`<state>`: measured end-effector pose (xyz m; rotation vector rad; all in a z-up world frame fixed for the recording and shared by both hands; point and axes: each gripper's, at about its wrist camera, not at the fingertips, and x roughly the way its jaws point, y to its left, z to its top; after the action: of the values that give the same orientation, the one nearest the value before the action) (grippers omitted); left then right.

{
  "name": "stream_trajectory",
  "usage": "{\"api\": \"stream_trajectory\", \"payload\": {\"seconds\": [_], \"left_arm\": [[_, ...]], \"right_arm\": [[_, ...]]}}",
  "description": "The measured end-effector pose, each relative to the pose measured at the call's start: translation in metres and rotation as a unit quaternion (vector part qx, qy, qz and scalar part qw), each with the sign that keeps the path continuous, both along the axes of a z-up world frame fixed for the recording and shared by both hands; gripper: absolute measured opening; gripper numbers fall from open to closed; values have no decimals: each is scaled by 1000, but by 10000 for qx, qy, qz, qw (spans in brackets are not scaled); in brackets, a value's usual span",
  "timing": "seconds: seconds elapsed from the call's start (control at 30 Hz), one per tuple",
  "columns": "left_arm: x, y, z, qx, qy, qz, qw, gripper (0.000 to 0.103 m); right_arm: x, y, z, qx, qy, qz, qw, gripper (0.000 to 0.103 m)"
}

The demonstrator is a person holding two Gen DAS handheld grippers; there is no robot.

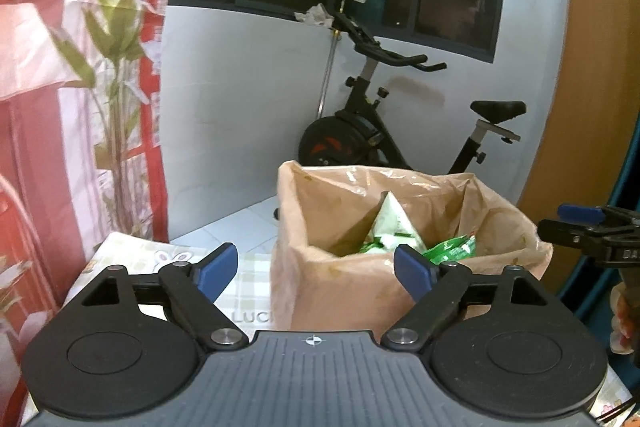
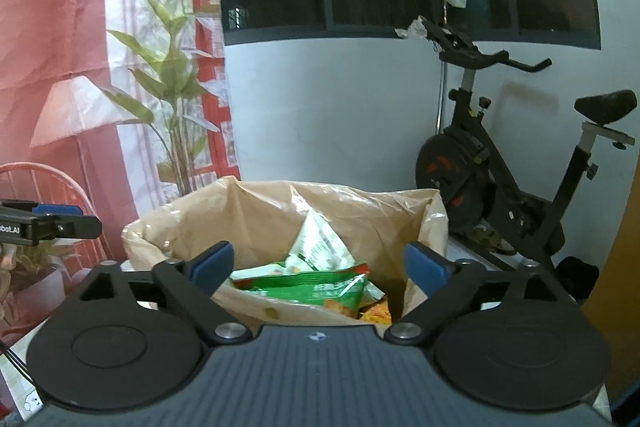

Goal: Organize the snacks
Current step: 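Move both tools back from the box toward the snacks on the table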

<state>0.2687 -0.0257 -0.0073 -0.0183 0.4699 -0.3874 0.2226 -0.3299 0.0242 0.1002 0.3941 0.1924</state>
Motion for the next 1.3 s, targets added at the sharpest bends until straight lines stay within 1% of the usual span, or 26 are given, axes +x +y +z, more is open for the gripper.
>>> {"api": "stream_trajectory", "payload": {"seconds": [0.1,0.27,0.4,0.53,0.7,0.9,1.3], "left_arm": [[-10,6,-2,86,-45,98,9999,89],[-24,16,-11,105,1,203,9997,91],[-34,24,-23,120,100,326,9993,91],[-43,31,-33,101,151,476,9987,91],[-49,36,-45,102,196,648,9977,91],[-55,41,-59,104,291,732,9968,91],[-63,42,-84,189,440,791,9957,91]], "right_arm": [[-9,7,1,29,-73,47,10000,102],[-22,12,-2,168,-56,57,9998,103],[-36,17,-9,106,-87,130,9998,103],[-50,21,-16,97,-151,331,9993,103],[-63,30,-28,-32,-230,491,9985,103],[-71,38,-42,-96,-180,569,9982,103],[-69,43,-75,-98,246,609,9978,103]]}}
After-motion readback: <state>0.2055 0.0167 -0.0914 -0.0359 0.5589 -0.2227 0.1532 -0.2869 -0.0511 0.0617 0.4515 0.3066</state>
